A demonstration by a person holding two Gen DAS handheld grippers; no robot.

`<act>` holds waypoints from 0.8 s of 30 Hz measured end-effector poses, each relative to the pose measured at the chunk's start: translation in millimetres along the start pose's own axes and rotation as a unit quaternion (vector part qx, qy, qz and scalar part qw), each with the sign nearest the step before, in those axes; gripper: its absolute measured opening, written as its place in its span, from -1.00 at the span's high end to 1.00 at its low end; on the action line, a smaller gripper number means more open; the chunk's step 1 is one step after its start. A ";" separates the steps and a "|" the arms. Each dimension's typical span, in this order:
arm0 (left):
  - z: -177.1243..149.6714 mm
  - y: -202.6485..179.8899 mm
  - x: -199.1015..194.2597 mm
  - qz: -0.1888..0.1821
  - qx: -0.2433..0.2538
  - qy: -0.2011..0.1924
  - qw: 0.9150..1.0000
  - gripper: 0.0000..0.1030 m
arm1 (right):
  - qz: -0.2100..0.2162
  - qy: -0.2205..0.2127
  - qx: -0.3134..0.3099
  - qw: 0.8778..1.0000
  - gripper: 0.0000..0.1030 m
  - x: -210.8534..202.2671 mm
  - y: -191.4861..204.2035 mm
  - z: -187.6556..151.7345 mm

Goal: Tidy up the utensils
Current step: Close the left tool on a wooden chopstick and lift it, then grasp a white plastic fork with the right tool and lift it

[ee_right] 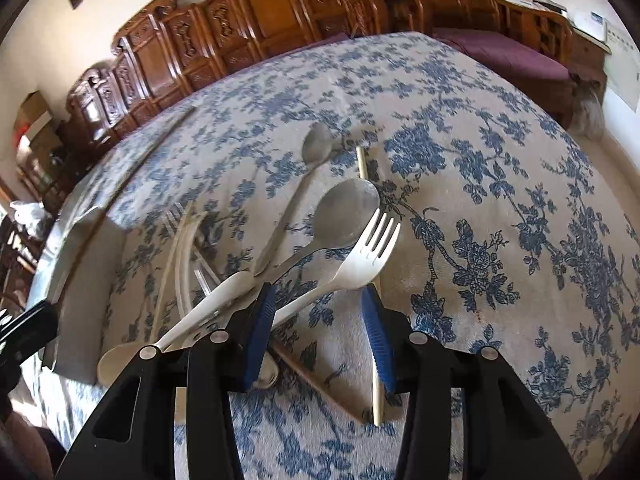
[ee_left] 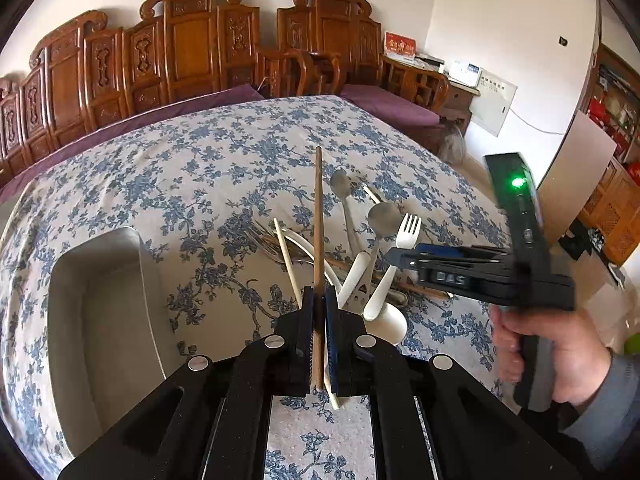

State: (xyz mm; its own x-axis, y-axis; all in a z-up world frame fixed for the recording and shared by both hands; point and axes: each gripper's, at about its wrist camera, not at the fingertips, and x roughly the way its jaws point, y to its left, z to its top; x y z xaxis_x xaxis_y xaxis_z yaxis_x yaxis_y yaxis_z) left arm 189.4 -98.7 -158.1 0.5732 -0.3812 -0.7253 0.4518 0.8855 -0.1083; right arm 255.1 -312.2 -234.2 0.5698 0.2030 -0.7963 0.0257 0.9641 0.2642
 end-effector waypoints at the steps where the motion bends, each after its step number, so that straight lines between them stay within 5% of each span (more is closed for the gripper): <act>1: 0.1 0.9 -1.2 0.000 -0.002 -0.002 1.000 0.91 | -0.005 -0.002 -0.002 1.000 0.09 1.4 0.4 1.2; 9: -0.2 1.7 -9.7 0.005 0.001 -0.010 1.000 0.91 | -0.111 -0.010 -0.072 0.991 0.34 14.8 23.2 5.2; 15: -2.1 -1.1 -14.7 0.009 0.008 -0.016 1.000 0.91 | -0.101 -0.005 -0.058 0.993 0.80 9.2 16.5 3.4; 24: -2.6 3.4 -28.4 0.026 0.010 -0.029 0.999 0.91 | -0.066 -0.015 -0.036 0.997 0.86 -3.7 10.1 4.5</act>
State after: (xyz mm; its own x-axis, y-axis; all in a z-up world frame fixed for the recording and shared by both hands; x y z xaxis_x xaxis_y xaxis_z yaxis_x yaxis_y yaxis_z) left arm 172.9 -84.2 -139.7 0.6349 -0.3506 -0.6885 0.4343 0.8989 -0.0573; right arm 256.9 -304.0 -226.1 0.5903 0.0685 -0.8043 0.0444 0.9921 0.1171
